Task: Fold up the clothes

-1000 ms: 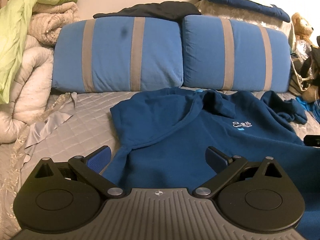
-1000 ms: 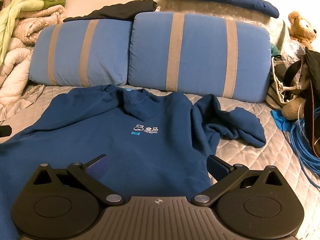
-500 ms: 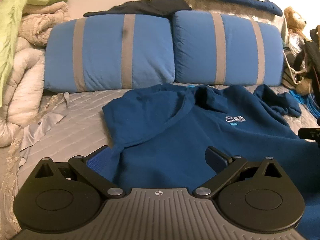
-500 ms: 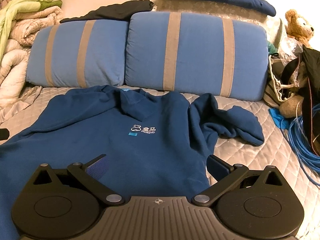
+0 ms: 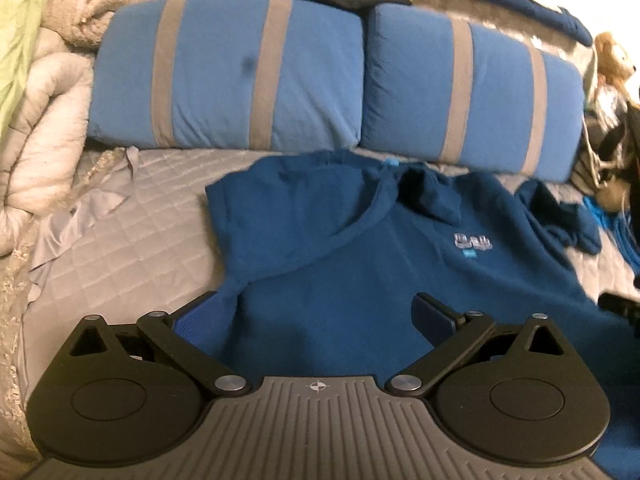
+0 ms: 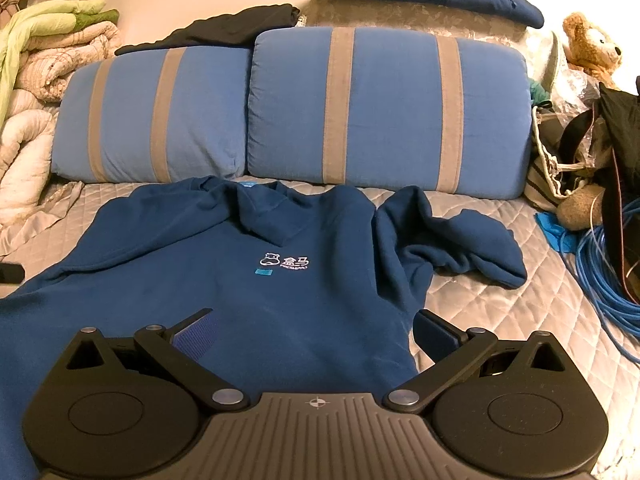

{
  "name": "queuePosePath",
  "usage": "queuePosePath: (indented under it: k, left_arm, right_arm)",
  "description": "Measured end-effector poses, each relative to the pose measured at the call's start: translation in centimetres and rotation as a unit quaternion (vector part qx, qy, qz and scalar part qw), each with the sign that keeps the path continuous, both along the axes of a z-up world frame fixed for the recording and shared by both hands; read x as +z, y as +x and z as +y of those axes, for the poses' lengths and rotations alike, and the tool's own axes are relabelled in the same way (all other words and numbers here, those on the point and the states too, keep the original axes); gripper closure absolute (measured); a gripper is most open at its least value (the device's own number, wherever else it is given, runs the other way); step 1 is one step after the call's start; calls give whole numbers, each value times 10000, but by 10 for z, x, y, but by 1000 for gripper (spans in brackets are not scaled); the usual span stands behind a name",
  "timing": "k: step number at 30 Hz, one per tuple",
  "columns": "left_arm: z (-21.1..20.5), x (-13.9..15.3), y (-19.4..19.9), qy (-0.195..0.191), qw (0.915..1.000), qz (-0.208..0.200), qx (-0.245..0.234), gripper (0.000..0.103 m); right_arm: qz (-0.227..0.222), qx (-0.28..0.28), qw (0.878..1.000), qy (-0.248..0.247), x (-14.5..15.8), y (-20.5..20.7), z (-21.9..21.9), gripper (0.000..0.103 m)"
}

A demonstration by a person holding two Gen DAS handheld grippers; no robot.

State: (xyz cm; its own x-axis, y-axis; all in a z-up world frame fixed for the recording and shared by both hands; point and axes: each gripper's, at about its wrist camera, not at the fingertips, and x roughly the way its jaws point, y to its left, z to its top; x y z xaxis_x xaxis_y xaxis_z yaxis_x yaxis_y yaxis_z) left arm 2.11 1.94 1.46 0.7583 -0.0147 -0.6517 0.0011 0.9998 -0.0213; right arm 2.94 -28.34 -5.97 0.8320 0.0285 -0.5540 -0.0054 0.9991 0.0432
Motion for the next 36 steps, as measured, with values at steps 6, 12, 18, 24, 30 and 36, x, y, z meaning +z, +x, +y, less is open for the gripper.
queuePosePath:
  k: [6, 12, 18, 24, 30, 36]
  left_arm:
    - [-1, 22, -3, -147, 9981, -489, -342, 0]
    - [4, 40, -7, -272, 9917, -971, -794, 0]
    - [12, 46, 13, -12, 9851, -1315, -1108, 1]
    - [19, 39, 41, 152, 9735, -1419, -1784, 2]
    - [11, 10, 85, 522, 9659, -514, -2483, 11]
    - [-5, -35, 123, 953, 9500, 281, -2959, 27]
  right_arm:
    - [26, 95, 9998, -145, 0, -1, 5, 0]
    - [74, 306, 9993, -205, 1, 1, 9, 0]
    - [-71, 672, 9976, -130, 3, -2, 12, 0]
    - [-278, 789, 9963, -187, 5, -9, 15, 0]
    - [-317, 862, 9957, -95, 4, -9, 13, 0]
    - [-214, 841, 9962, 36, 0, -5, 10, 0]
